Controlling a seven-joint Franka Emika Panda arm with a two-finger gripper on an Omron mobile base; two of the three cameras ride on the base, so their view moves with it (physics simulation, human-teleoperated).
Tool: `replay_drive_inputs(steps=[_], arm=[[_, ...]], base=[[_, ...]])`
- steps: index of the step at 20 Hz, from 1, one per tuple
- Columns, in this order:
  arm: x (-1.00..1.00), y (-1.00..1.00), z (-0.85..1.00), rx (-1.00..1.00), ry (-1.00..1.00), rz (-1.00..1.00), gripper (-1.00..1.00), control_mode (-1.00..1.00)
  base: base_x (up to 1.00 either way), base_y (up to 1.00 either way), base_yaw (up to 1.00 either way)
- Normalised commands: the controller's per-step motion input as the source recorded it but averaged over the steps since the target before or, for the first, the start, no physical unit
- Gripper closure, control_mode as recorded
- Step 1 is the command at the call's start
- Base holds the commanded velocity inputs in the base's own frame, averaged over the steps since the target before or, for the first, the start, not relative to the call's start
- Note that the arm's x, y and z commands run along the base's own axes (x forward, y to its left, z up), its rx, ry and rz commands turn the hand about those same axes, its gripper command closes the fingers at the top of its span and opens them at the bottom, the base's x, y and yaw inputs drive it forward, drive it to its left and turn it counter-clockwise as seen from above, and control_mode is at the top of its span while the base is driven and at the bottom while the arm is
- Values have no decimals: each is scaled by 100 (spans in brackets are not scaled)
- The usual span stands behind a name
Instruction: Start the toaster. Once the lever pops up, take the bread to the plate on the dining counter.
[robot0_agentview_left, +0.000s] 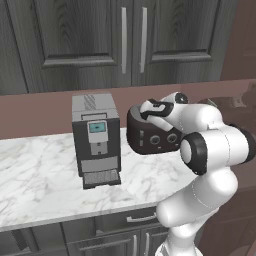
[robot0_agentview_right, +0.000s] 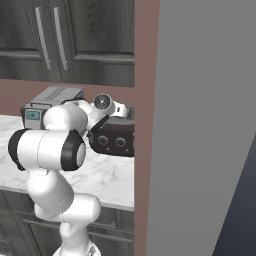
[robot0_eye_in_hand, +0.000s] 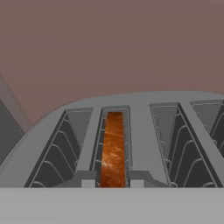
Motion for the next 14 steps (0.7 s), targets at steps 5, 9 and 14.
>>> replay_drive_inputs(steps=[5, 9, 14], arm=[[0, 0, 0, 0, 0, 0, 100, -100], [-1, 0, 0, 0, 0, 0, 100, -100], [-9, 0, 11, 0, -12, 0, 100, -100]], base=[[0, 0, 0], [0, 0, 0], [0, 0, 0]])
